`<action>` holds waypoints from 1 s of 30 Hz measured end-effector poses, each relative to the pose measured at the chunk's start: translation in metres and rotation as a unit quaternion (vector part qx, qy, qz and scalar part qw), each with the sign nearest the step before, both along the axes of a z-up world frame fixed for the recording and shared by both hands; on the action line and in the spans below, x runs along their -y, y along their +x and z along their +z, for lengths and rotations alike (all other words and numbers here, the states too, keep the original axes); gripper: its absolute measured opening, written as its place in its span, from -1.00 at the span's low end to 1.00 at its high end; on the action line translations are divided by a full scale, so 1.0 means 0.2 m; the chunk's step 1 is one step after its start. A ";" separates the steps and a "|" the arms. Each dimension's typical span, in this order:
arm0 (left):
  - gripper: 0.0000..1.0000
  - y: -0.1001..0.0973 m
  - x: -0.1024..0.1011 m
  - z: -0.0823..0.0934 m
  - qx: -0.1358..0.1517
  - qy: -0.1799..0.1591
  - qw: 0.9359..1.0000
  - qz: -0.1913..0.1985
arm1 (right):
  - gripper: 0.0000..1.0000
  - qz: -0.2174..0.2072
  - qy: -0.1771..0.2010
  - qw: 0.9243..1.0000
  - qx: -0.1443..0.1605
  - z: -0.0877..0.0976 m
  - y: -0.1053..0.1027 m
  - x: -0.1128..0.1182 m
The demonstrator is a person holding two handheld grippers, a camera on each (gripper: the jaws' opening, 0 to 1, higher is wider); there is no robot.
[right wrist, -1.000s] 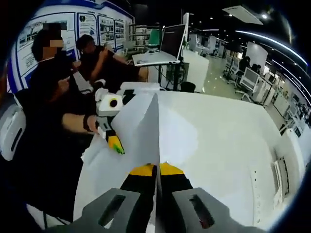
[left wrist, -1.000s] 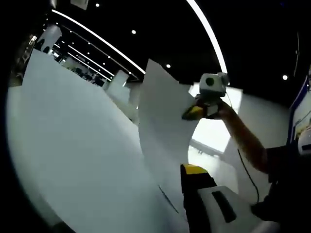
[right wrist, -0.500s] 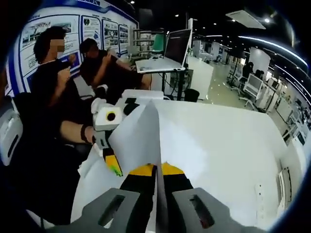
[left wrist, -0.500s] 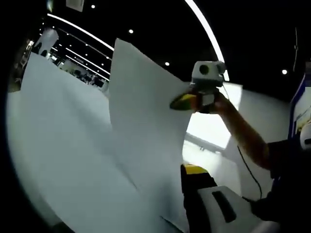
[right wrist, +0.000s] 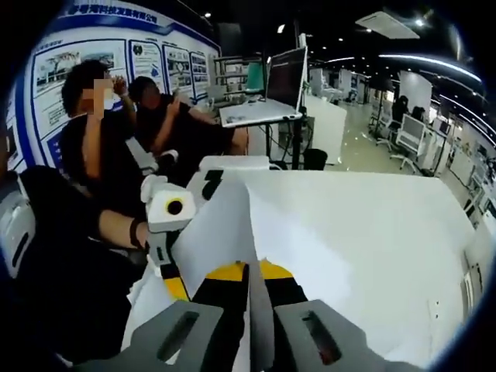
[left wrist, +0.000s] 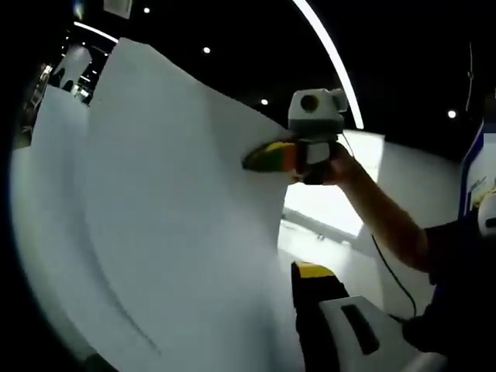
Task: Organize the stack of printing papers by aligning and flattening the scattered papers on the table
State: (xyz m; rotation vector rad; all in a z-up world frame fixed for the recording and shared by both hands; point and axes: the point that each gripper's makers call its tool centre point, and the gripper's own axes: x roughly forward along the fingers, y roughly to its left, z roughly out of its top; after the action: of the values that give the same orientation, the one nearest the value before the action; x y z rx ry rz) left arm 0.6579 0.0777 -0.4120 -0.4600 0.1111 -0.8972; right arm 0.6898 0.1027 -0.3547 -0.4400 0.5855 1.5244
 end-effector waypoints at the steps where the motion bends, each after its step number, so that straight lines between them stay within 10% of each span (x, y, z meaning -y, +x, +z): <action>1: -0.39 0.00 0.00 0.00 0.000 0.002 1.000 0.000 | -1.00 0.000 0.004 1.000 -0.008 0.00 0.00 -0.01; 30: -0.74 0.02 -0.03 -0.01 0.014 0.012 1.000 0.014 | -1.00 -0.033 0.033 0.997 -0.060 -0.07 0.01 -0.05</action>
State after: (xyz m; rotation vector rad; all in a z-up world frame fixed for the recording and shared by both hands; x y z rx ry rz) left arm 0.6611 0.0832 -0.4139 -0.4251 0.0910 -0.8740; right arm 0.6920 0.1125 -0.3695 -0.2771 0.6358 1.5102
